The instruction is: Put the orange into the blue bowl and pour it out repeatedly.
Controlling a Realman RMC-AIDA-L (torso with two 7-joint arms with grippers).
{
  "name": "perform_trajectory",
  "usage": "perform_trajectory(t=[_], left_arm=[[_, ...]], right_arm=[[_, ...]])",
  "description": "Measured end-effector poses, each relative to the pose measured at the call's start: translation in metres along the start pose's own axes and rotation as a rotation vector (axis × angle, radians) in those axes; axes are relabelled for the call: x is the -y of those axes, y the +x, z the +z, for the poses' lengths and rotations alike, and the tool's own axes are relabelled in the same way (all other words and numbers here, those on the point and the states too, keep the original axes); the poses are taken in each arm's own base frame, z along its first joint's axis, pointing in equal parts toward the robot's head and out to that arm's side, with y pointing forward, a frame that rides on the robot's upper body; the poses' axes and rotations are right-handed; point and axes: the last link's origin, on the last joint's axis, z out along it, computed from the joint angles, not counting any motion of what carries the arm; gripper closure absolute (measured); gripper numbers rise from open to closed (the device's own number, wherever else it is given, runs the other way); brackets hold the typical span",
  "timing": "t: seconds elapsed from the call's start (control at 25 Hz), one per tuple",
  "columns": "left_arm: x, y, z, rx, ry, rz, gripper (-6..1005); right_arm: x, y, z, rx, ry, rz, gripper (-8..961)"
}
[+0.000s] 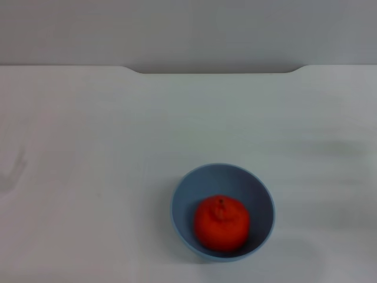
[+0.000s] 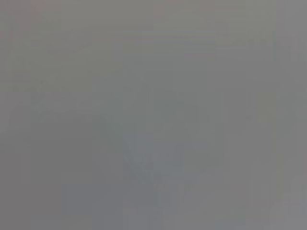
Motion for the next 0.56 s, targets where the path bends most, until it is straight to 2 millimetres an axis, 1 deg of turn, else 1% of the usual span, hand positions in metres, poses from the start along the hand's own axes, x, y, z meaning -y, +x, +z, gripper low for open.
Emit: perform_trajectory(t=[0.08, 0.16, 0.24, 0.4, 0.56], left_arm=[[-0.011, -0.008, -0.004, 0.021, 0.019, 0.097, 230], [-0.022, -0.015, -0.007, 0.042, 0.037, 0.171, 230], [-0.028, -0.017, -0.008, 0.051, 0.048, 0.184, 230], [-0.034, -0.020, -0.007, 0.057, 0.048, 0.131, 230], [-0.038, -0.020, -0.007, 0.056, 0.046, 0.098, 230]], right_arm=[[-0.011, 0.011, -0.001, -0.002, 0.038, -0.145, 406], [-0.023, 0.018, -0.001, -0.004, 0.050, -0.232, 406], [-0.032, 0.022, 0.000, -0.004, 0.043, -0.278, 406], [-0.043, 0.026, 0.006, -0.016, 0.026, -0.241, 406], [-0.047, 0.027, 0.010, -0.017, 0.016, -0.208, 406]])
